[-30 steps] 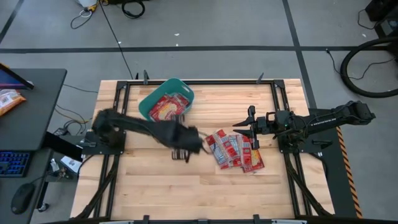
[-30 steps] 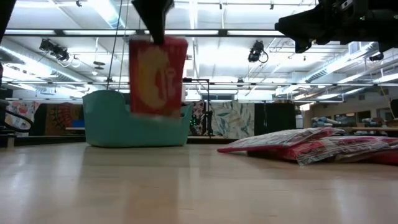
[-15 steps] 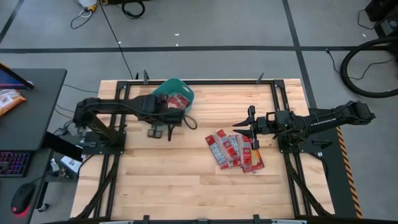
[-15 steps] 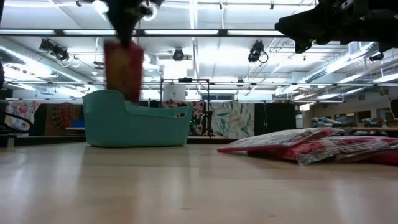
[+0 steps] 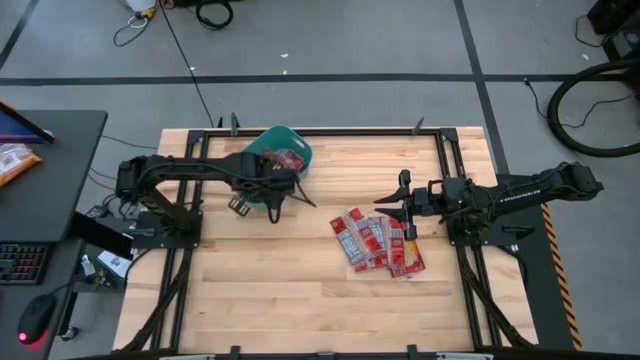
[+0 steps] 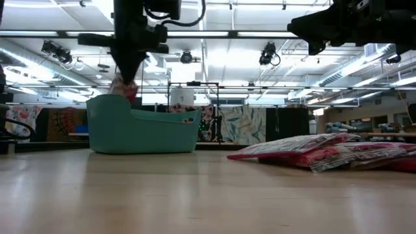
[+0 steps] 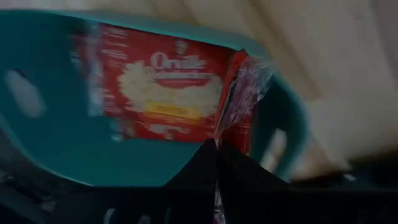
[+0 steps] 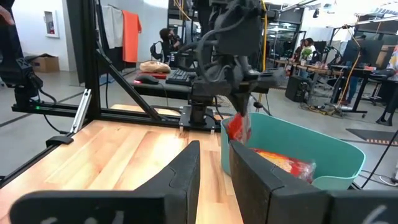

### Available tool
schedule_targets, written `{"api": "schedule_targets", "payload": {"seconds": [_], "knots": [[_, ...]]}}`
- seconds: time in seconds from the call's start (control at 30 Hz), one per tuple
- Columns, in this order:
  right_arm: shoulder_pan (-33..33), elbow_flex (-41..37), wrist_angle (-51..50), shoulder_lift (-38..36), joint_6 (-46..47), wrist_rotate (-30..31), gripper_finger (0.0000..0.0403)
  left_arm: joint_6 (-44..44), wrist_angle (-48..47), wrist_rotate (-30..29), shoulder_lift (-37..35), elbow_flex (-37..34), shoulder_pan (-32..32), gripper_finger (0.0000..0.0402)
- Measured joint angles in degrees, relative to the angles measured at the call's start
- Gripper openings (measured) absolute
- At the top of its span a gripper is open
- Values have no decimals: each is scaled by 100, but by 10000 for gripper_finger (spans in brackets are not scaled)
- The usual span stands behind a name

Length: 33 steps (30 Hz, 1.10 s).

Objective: Sort popcorn bags into baskets
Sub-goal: Put the red popcorn bag into the blue bin

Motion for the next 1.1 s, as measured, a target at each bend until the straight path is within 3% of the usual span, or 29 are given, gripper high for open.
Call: {"api": "schedule_targets", "payload": {"seconds": [0.3,0.5,0.63,0.73,0.77,0.93,1.1], "knots": [[0,0,-2,0,-2,0,91,407,1448,-182,7,2,561,37],[0,0,-4,0,-3,0,91,376,2222,-207,7,-108,872,94],[0,0,-4,0,-22,0,91,-159,2917,-511,11,-383,1000,147],[0,0,-32,0,-20,0,91,-1211,3471,-873,15,-504,977,177],[0,0,-77,0,-20,0,91,-1502,3555,-785,15,-503,941,182],[0,0,-381,26,-7,0,91,-2043,3692,850,11,-501,575,176],[0,0,-388,271,-4,28,91,-3137,3808,1010,70,-501,38,160]]}}
